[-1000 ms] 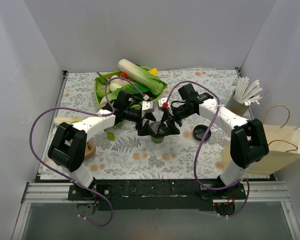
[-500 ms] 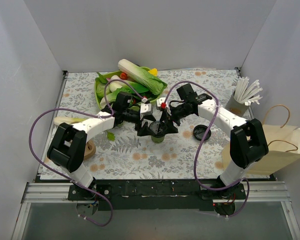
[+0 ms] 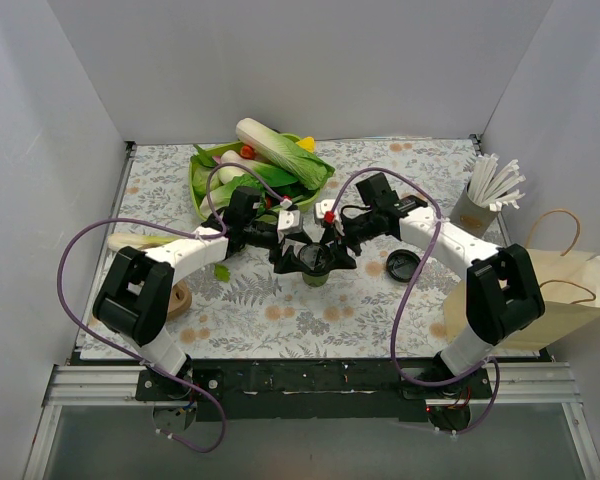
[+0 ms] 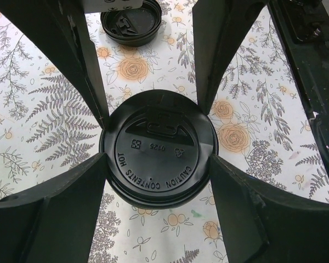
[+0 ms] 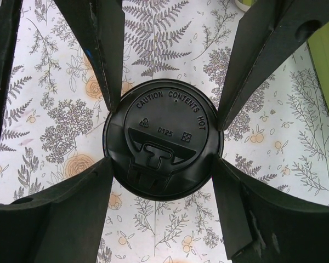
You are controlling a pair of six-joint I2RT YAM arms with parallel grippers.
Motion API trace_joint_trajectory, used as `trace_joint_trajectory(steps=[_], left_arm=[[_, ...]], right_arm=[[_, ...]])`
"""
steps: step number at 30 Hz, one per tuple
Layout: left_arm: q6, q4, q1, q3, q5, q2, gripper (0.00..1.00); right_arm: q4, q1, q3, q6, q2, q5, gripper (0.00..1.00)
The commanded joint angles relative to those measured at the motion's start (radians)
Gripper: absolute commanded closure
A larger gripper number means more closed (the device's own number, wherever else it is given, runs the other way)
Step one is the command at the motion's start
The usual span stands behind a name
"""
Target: Pack the takeout coffee
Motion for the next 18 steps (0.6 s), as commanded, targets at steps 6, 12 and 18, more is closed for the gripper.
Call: trace_joint_trajectory(steps=[6,12,18], left_arm=[[-0.017,-0.095,-0.045,-0.055,-0.140,0.097,0.30],[-0.027,-0.112,-0.046,-0.032,-0.144,0.085,0.27],[-0.117,-0.124,-0.045,0.017,-0.095,0.010,0.20]], right_arm=[[-0.023,0.043,-0.096,0.015,0.065,0.079,0.22],[-0.020,0.043,-0.074,0.031,0.062,0.083,0.22],[-0.043,0.043,-0.042,0.032,0.040,0.082,0.20]])
